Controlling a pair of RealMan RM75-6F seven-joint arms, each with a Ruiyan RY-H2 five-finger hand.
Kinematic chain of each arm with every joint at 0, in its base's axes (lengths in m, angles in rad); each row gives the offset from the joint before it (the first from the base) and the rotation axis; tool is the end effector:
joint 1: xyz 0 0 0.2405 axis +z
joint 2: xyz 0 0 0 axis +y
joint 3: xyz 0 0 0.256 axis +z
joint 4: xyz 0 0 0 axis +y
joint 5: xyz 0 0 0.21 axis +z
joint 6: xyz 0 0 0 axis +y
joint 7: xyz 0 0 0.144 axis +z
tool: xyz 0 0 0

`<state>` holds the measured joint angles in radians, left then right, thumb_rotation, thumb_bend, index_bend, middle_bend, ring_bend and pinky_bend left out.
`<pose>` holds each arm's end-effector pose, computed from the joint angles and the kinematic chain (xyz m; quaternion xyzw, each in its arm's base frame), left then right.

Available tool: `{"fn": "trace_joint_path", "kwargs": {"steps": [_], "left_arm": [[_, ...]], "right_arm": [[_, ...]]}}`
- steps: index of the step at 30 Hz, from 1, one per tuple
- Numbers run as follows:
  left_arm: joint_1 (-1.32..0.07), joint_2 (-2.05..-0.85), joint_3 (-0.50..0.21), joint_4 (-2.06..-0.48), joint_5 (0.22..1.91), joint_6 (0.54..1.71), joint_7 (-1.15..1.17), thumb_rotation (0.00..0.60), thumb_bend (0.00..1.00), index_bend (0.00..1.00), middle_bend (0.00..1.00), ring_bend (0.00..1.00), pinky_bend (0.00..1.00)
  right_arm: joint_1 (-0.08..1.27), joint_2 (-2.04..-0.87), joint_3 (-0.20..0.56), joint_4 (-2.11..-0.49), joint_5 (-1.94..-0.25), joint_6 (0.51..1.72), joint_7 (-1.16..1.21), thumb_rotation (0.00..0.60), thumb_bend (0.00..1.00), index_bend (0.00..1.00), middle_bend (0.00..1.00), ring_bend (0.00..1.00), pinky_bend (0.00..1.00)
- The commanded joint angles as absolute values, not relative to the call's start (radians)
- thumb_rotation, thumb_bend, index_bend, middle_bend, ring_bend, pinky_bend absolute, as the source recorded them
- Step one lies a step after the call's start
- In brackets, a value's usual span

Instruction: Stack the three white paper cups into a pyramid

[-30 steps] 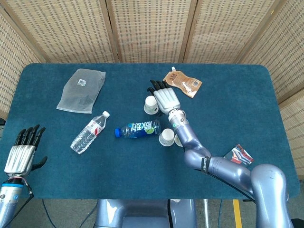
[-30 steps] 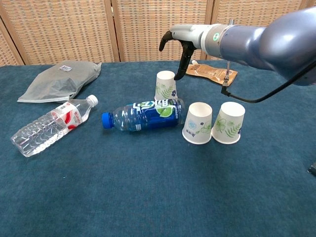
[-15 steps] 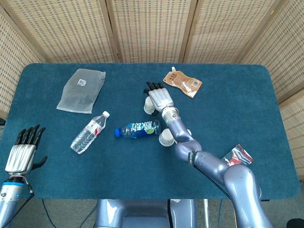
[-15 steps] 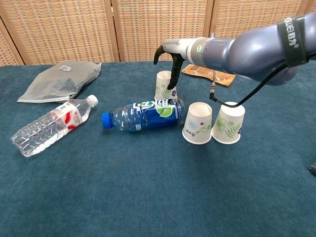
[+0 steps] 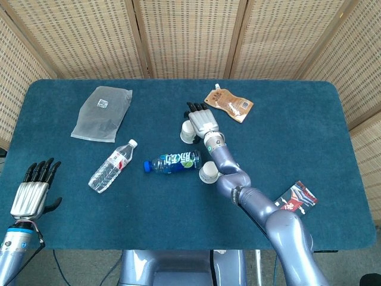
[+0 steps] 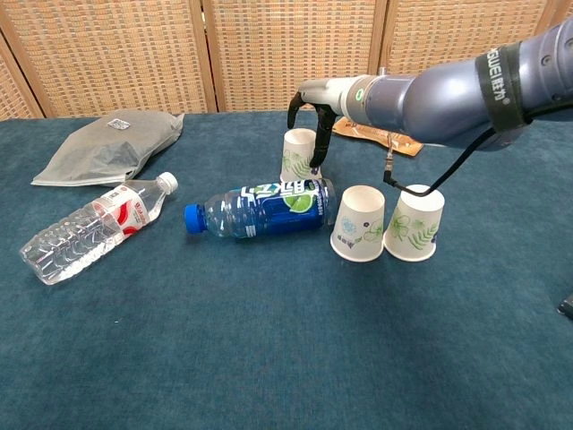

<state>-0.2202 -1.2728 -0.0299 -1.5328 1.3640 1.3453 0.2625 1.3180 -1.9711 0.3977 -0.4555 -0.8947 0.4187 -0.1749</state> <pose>-0.3105 0.2176 0.1005 -0.6520 -0.3657 -0.3022 0.5914 -0.0397 -0.5039 -0.0684 0.7368 -0.3948 0.3286 0.4397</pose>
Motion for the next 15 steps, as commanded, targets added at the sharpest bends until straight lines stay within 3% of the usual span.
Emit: {"fn": "trace_joint_path", "kwargs": {"steps": [1,8,15], "left_arm": [[-0.221,-1.274,-0.031,-1.532,1.363,1.34,0.263,0.6,0.3,0.04,0.0,0.0,0.02],[-0.222,-1.276,-0.032,-1.529,1.366,1.333,0.258,0.6,0.3,0.04,0.0,0.0,0.02],[-0.221,-1.274,-0.034,-1.53,1.369,1.333,0.255,0.6,0.3,0.04,0.0,0.0,0.02]], "right_arm": [[1.323,-1.991,0.391,-0.425,-0.923,0.412,-0.145,0.6,0.15,0.36,0.0,0.0,0.12],[1.328,-2.01,0.385,-0.408,-0.981,0.438,-0.088,0.6,0.15,0.5,0.02,0.0,0.14],[1.327,-1.995,0.385,-0.426,-1.011,0.462,-0.073,0.6,0.15,0.51,0.03,0.0,0.15]]}}
